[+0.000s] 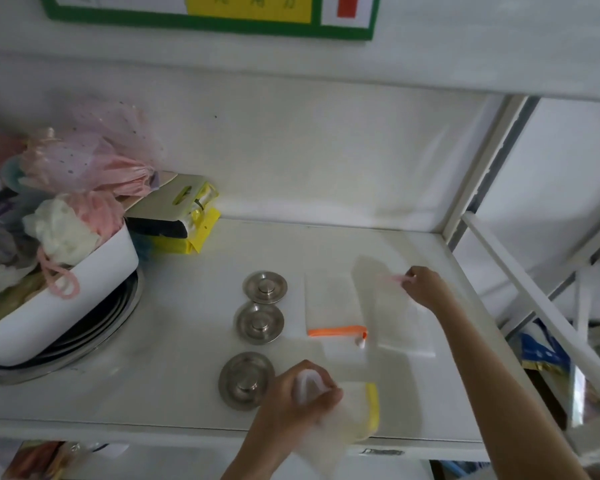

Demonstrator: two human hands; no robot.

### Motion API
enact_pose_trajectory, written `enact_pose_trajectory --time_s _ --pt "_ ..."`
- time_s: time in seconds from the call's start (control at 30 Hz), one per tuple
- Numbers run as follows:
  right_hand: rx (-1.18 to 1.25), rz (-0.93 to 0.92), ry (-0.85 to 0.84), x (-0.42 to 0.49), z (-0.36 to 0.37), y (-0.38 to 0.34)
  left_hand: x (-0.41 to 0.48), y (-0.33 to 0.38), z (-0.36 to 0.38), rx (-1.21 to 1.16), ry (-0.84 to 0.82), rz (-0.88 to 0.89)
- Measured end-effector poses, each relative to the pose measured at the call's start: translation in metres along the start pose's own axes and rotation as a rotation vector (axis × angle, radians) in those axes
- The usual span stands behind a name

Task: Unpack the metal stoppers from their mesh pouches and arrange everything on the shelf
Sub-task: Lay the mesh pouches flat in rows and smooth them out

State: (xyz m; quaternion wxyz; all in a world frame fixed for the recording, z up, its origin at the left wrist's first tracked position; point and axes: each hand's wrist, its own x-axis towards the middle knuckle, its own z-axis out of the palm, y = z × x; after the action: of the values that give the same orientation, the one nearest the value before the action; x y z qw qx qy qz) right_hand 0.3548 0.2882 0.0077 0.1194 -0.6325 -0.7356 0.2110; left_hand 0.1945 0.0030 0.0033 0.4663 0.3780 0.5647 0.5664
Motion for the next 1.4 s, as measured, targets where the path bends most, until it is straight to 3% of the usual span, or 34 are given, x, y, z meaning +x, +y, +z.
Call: enact_pose_trajectory --time_s 0.33,0.5,0.67,0.77,0.93,1.07,1.3,1.4 --pt "-0.079 0.043 0.041 0.021 0.038 -0.011 0.007 -0.005 0.003 0.036 0.056 0.036" --pt "-0.023 -0.213 0.07 -0.052 0.019 -0.03 0.006 -0.004 0.002 0.038 0.11 0.001" --pt "0.206 -0.473 -0.305 -0.171 -0.002 -0.049 0.004 -0.001 0.006 0.07 0.148 -0.078" --pt "0.134 -0.512 -0.348 -0.201 0.003 -0.043 0.0 0.001 0.008 0.094 0.181 -0.109" --pt "0.201 -0.453 -0.323 -0.201 0.009 -0.027 -0.011 0.005 0.007 0.115 0.154 -0.094" --pt "0.25 -0.376 -0.402 -0.185 0.002 -0.023 -0.022 0.002 0.0 0.099 0.147 -0.151" --pt "0.411 0.079 -0.362 -0.15 0.042 0.002 -0.037 -0.005 -0.022 0.069 0.213 -0.179" --pt "0.448 0.179 -0.313 -0.156 0.053 0.01 -0.039 -0.001 -0.025 0.081 0.211 -0.161"
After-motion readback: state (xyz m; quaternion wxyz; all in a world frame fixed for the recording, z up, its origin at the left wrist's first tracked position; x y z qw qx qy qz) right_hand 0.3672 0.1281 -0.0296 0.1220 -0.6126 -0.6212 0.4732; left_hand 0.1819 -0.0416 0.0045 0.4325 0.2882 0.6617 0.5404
